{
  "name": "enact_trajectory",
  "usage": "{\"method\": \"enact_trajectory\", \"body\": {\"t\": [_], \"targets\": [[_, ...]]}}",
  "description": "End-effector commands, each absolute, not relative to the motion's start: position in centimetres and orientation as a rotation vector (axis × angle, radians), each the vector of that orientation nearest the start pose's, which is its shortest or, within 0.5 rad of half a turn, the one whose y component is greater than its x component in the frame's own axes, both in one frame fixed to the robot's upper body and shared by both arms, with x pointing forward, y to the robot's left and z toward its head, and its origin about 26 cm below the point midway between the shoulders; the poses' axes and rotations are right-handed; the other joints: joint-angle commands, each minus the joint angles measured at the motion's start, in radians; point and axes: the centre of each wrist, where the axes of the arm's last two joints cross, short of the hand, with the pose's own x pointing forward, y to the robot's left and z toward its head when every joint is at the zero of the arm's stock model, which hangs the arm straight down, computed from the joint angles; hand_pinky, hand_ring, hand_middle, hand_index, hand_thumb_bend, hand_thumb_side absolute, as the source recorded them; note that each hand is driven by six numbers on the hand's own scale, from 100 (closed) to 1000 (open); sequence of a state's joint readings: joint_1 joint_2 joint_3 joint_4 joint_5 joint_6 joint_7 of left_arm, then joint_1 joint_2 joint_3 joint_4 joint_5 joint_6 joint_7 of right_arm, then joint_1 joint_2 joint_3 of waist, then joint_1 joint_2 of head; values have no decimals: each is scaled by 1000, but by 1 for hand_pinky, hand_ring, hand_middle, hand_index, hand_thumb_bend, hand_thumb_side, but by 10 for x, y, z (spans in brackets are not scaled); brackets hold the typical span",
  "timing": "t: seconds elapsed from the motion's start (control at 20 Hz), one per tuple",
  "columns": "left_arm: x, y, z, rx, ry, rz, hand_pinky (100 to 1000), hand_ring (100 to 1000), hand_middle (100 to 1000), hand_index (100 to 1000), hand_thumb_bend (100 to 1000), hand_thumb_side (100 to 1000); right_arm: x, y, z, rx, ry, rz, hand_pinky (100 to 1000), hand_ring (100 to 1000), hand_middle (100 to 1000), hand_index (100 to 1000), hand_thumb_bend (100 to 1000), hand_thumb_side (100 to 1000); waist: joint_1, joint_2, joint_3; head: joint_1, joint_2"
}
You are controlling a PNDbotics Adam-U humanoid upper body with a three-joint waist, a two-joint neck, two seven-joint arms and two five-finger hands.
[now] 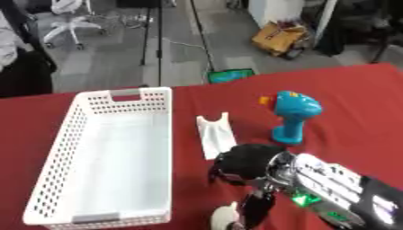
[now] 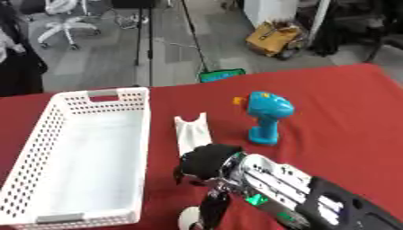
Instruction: Pick up objects on the table and place them in the box.
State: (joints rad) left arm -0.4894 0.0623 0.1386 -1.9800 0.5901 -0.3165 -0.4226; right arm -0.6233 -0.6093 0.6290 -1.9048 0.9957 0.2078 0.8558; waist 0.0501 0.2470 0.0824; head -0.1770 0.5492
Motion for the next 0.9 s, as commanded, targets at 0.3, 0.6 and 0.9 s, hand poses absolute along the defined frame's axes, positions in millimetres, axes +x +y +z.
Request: {"method": "enact_trajectory", "body": {"t": [0.3, 0.6, 0.9], "targets": [[314, 235, 243, 964, 3218, 291, 621, 659, 671, 701, 100, 824, 299, -154, 203, -918, -1212, 2034, 302, 503, 619, 809, 678, 436, -3, -19, -3, 0, 0], [314, 235, 243, 965, 3216, 284, 620, 658, 671, 701, 100, 822, 299, -153, 196, -889, -1204, 2032, 298, 501, 618, 803, 683, 438, -2, -22, 2, 0, -4], [314, 235, 243, 963, 3217, 282, 620, 658, 671, 701, 100, 822, 295, -151, 195, -892, -1234, 2018, 296, 498, 614, 801, 676, 458, -3, -22, 0, 0, -5]]}}
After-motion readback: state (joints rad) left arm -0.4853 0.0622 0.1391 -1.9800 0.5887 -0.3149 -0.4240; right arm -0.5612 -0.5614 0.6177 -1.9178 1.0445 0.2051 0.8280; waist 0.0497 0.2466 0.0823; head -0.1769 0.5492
